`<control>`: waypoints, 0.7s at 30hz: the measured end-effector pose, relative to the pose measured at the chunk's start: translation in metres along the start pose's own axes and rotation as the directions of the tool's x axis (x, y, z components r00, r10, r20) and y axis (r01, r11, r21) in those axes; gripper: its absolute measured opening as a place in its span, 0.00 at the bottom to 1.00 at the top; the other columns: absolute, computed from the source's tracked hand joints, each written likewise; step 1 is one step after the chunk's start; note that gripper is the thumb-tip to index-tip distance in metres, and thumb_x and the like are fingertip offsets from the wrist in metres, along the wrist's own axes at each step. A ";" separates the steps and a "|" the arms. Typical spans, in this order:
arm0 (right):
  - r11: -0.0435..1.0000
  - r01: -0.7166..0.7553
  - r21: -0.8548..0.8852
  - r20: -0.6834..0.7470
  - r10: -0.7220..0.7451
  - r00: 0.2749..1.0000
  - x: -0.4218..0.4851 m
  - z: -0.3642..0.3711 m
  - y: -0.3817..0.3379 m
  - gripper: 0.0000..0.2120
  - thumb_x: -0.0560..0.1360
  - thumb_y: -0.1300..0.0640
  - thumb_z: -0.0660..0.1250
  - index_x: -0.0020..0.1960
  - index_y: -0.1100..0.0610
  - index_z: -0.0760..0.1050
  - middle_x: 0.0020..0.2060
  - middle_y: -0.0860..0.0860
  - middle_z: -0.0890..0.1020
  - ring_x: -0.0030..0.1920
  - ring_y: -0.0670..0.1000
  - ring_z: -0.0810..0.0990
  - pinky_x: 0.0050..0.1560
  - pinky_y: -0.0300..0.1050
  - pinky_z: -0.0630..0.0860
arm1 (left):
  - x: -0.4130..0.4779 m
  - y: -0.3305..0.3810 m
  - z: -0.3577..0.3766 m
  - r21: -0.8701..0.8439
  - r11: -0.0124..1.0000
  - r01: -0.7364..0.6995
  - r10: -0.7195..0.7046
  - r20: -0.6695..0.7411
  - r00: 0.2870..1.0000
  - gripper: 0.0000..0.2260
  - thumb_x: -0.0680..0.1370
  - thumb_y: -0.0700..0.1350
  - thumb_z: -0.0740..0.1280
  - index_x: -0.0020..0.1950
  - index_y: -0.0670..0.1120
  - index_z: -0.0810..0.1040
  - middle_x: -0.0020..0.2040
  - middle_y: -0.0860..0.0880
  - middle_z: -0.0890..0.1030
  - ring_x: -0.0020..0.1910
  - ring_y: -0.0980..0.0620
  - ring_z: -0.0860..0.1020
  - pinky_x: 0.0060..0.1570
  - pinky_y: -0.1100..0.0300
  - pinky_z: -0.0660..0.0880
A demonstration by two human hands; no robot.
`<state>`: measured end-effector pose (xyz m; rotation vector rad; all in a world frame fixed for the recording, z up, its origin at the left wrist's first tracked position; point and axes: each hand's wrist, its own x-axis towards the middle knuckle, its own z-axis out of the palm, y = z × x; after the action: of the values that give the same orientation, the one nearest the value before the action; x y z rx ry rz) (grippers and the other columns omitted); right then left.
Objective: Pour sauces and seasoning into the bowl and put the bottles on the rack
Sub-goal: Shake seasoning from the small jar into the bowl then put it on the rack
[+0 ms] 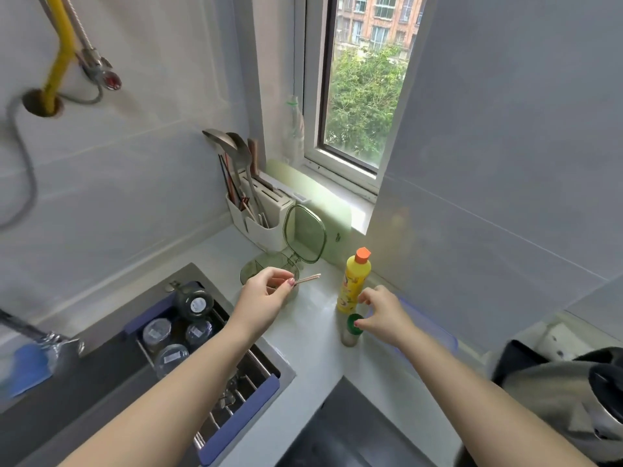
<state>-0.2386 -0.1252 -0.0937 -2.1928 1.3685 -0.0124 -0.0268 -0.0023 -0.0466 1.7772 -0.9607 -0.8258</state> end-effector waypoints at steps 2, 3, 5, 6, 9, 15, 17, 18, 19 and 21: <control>0.995 0.035 -0.088 0.072 -0.029 0.997 0.015 0.008 0.008 0.19 0.68 0.58 0.73 0.56 0.60 0.73 0.52 0.54 0.70 0.53 0.57 0.75 0.47 0.49 0.75 | 0.003 -0.001 0.003 0.008 1.000 0.028 -0.027 -0.026 0.999 0.05 0.79 0.44 0.67 0.52 0.47 0.81 0.47 0.45 0.83 0.49 0.44 0.82 0.45 0.63 0.77; 0.990 0.052 -0.130 0.113 -0.038 0.993 0.022 0.012 0.012 0.19 0.67 0.58 0.73 0.56 0.59 0.73 0.51 0.53 0.69 0.52 0.58 0.75 0.47 0.50 0.76 | 0.005 -0.002 0.005 0.013 0.999 0.038 -0.037 -0.043 0.998 0.05 0.79 0.44 0.67 0.52 0.47 0.81 0.47 0.46 0.83 0.49 0.45 0.82 0.44 0.65 0.75; 0.973 0.086 -0.213 0.188 -0.046 0.981 0.034 0.021 0.019 0.20 0.65 0.58 0.73 0.56 0.57 0.72 0.53 0.51 0.70 0.52 0.58 0.76 0.45 0.50 0.78 | 0.007 -0.003 0.008 0.036 0.998 0.054 -0.051 -0.081 0.995 0.05 0.79 0.44 0.67 0.52 0.47 0.81 0.46 0.48 0.83 0.48 0.48 0.82 0.41 0.69 0.73; 0.964 0.101 -0.247 0.214 -0.047 0.976 0.039 0.025 0.022 0.21 0.65 0.57 0.73 0.56 0.55 0.72 0.55 0.51 0.70 0.51 0.58 0.77 0.45 0.51 0.79 | 0.007 -0.004 0.009 0.044 0.997 0.061 -0.056 -0.096 0.994 0.05 0.79 0.44 0.67 0.52 0.47 0.81 0.46 0.48 0.83 0.47 0.49 0.82 0.40 0.71 0.73; 0.940 0.147 -0.307 0.272 -0.061 0.960 0.052 0.039 0.032 0.22 0.65 0.55 0.71 0.57 0.52 0.71 0.56 0.52 0.75 0.51 0.57 0.79 0.46 0.52 0.82 | 0.007 -0.007 0.012 0.052 0.995 0.083 -0.076 -0.131 0.988 0.05 0.79 0.42 0.67 0.53 0.46 0.81 0.44 0.50 0.82 0.43 0.52 0.81 0.39 0.75 0.73; 0.904 0.239 -0.355 0.287 -0.138 0.948 0.060 0.052 0.040 0.13 0.68 0.56 0.67 0.52 0.56 0.72 0.48 0.56 0.78 0.49 0.58 0.79 0.37 0.47 0.74 | -0.002 -0.017 0.010 0.092 0.983 0.158 -0.141 -0.170 0.975 0.05 0.80 0.44 0.66 0.51 0.49 0.81 0.45 0.50 0.82 0.45 0.53 0.81 0.42 0.62 0.73; 0.899 0.264 -0.349 0.278 -0.170 0.945 0.062 0.052 0.040 0.12 0.69 0.56 0.67 0.51 0.56 0.72 0.47 0.55 0.77 0.49 0.58 0.78 0.36 0.46 0.71 | -0.005 -0.019 0.009 0.088 0.979 0.182 -0.163 -0.185 0.969 0.05 0.80 0.45 0.65 0.53 0.50 0.80 0.47 0.50 0.81 0.46 0.52 0.82 0.42 0.61 0.73; 0.902 0.272 -0.335 0.281 -0.180 0.943 0.062 0.049 0.038 0.12 0.68 0.55 0.67 0.51 0.55 0.73 0.46 0.54 0.77 0.49 0.58 0.77 0.35 0.45 0.70 | -0.005 -0.019 0.009 0.073 0.980 0.187 -0.170 -0.194 0.966 0.06 0.80 0.45 0.65 0.55 0.50 0.79 0.47 0.49 0.81 0.46 0.51 0.82 0.42 0.61 0.73; 0.911 0.276 -0.306 0.286 -0.189 0.939 0.062 0.045 0.035 0.12 0.68 0.55 0.68 0.50 0.55 0.73 0.45 0.53 0.76 0.48 0.57 0.77 0.35 0.45 0.70 | -0.006 -0.018 0.009 0.054 0.981 0.189 -0.175 -0.199 0.964 0.07 0.80 0.45 0.65 0.57 0.50 0.77 0.48 0.48 0.81 0.47 0.50 0.82 0.43 0.61 0.73; 0.939 0.269 -0.214 0.280 -0.205 0.938 0.062 0.034 0.027 0.14 0.65 0.52 0.71 0.48 0.54 0.74 0.44 0.51 0.77 0.46 0.55 0.77 0.34 0.47 0.72 | -0.007 -0.014 0.010 0.015 0.981 0.195 -0.189 -0.198 0.962 0.09 0.80 0.45 0.66 0.60 0.49 0.76 0.49 0.46 0.80 0.47 0.49 0.82 0.46 0.61 0.74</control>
<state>-0.2215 -0.1703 -0.1518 -2.4564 1.0003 0.3577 -0.0351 0.0031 -0.0621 1.9635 -0.6850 -0.7400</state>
